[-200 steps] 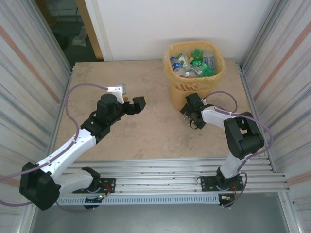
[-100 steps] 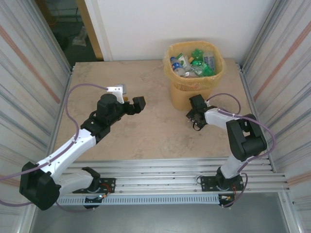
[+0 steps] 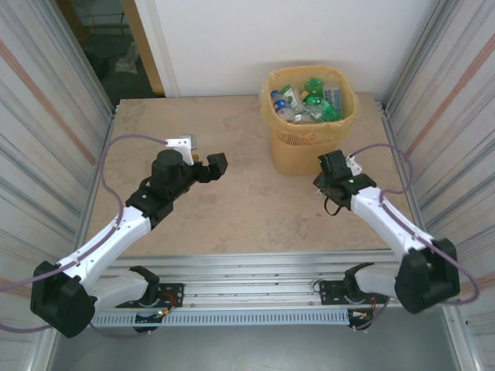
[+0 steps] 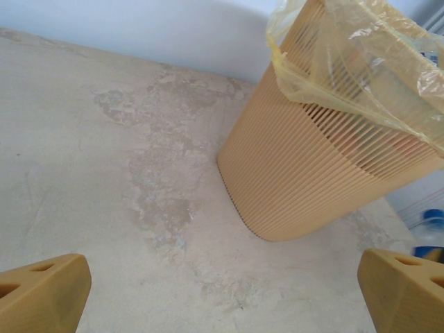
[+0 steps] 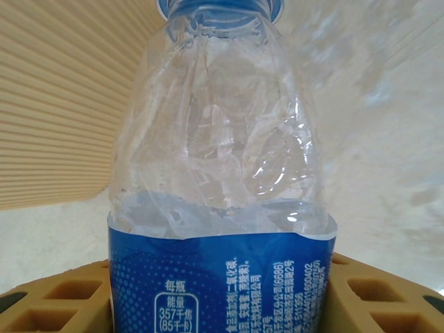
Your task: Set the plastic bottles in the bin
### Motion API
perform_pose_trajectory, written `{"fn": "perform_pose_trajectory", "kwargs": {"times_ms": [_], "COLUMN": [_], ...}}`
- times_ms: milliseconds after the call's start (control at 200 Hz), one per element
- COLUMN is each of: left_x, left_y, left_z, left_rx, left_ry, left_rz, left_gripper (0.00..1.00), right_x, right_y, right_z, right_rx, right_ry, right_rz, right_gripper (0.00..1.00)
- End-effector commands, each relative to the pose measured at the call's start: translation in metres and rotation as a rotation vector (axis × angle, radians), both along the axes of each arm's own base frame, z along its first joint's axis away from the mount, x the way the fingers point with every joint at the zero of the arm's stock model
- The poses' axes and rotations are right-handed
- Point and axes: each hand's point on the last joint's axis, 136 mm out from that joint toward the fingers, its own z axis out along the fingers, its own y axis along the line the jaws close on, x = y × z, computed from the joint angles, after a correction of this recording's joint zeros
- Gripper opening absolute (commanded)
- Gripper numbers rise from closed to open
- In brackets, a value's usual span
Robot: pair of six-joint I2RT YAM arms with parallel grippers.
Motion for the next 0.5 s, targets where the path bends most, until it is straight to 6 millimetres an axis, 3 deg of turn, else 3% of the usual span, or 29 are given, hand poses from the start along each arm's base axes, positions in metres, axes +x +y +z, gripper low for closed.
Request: {"fn": "perform_pose_trajectory", "kwargs": {"times_ms": [0, 250, 306, 496], "left_x": [-0.003, 0.000, 0.000, 0.000], "left_y": [0.010, 0.011, 0.011, 0.010], "left_z": [0.004, -0.003, -0.003, -0.004], "left_rx": [0.007, 0.021, 0.019, 0.009], "left_ry": [-0.019, 0.013, 0.017, 0.030], "left_rz": [0.029, 0.037, 0.036, 0.038], "left_gripper": [0.99, 0.99, 0.99, 0.99], "right_x": [-0.023, -0.032, -0.030, 0.008], "right_y": [-0.027, -0.039, -0.034, 0.002], "right_z": [0.049, 0.161, 0.184, 0.237], "right_rx": [-0.118, -0.192, -0.184, -0.158], "right_ry": [-0.053, -0.236, -0.285, -0.350], "right_rz": [-0.007, 0.061, 0.095, 0.262], "right_gripper": [0.52, 0.52, 0.52, 0.53]}}
